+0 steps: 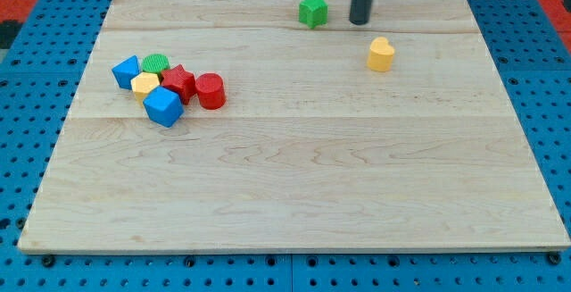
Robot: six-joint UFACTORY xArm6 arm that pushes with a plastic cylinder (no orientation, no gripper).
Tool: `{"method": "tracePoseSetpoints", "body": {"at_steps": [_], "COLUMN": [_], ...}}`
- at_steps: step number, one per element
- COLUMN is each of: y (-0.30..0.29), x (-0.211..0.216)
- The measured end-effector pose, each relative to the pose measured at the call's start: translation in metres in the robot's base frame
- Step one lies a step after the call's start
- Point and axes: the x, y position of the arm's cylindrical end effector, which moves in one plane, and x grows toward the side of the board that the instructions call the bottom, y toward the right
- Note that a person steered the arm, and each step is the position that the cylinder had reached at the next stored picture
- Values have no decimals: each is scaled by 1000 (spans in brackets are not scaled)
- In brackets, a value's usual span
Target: Place your arm above the red circle
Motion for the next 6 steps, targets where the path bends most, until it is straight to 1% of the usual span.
{"method": "tracePoseSetpoints", "body": {"at_steps": [1,2,3,5,6], "y": [-20,-63,-114,-147,-179], "x": [32,40,44,44,46]}}
